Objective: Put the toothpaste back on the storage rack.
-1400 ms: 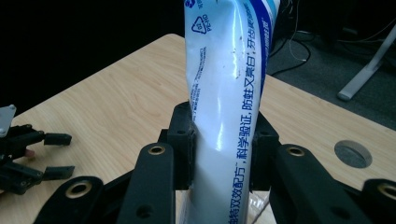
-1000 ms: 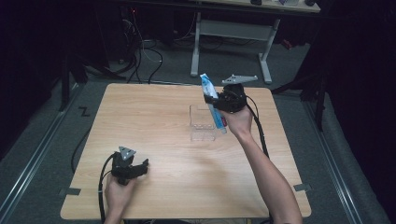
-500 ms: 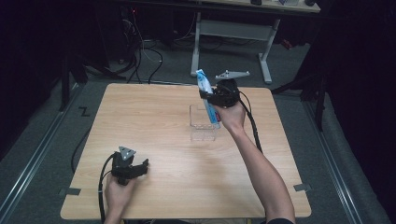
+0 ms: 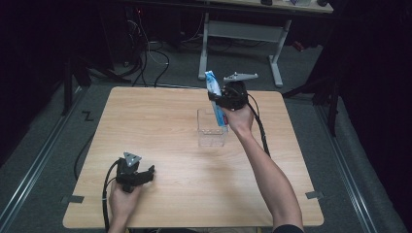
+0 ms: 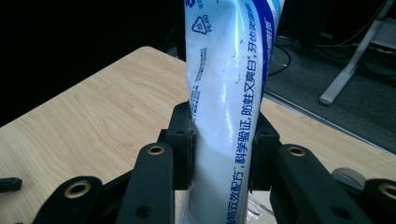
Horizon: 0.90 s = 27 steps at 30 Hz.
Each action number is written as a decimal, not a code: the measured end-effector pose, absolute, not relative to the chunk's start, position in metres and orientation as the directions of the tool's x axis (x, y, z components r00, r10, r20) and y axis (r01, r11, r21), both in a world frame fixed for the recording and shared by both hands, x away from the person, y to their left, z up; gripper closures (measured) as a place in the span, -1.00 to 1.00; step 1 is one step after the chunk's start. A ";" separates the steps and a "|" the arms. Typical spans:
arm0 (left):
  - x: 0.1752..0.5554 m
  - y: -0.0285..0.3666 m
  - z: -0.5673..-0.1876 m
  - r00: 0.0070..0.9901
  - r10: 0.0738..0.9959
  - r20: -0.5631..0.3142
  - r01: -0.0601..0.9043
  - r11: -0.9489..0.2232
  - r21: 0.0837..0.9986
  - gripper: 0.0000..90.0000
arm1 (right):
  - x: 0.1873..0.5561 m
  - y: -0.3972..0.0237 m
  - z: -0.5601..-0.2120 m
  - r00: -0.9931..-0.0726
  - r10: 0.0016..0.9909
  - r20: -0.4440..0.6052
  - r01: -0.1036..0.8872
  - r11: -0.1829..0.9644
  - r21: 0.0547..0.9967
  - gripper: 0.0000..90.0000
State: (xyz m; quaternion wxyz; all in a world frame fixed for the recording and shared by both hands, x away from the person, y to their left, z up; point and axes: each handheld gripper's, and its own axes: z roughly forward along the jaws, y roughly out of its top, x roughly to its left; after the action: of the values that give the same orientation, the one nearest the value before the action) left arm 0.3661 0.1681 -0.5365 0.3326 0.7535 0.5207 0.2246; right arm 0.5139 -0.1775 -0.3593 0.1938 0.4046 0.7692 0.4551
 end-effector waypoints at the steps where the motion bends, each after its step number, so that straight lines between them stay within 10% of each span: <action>1: 0.366 0.168 -0.537 0.357 0.934 -0.008 0.635 -0.237 0.735 -0.48 | 0.514 -0.178 -0.360 -0.597 0.799 0.070 0.446 0.257 0.857 0.53; 27: 0.366 0.168 -0.537 0.357 0.934 -0.008 0.635 -0.236 0.736 -0.48 | 0.521 -0.166 -0.373 -0.590 0.806 0.052 0.451 0.275 0.849 0.52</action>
State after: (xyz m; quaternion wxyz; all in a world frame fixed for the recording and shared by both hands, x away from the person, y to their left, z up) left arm 0.3660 0.1681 -0.5366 0.3329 0.7535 0.5205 0.2246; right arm 0.5212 -0.1664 -0.3731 0.1995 0.4063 0.7732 0.4441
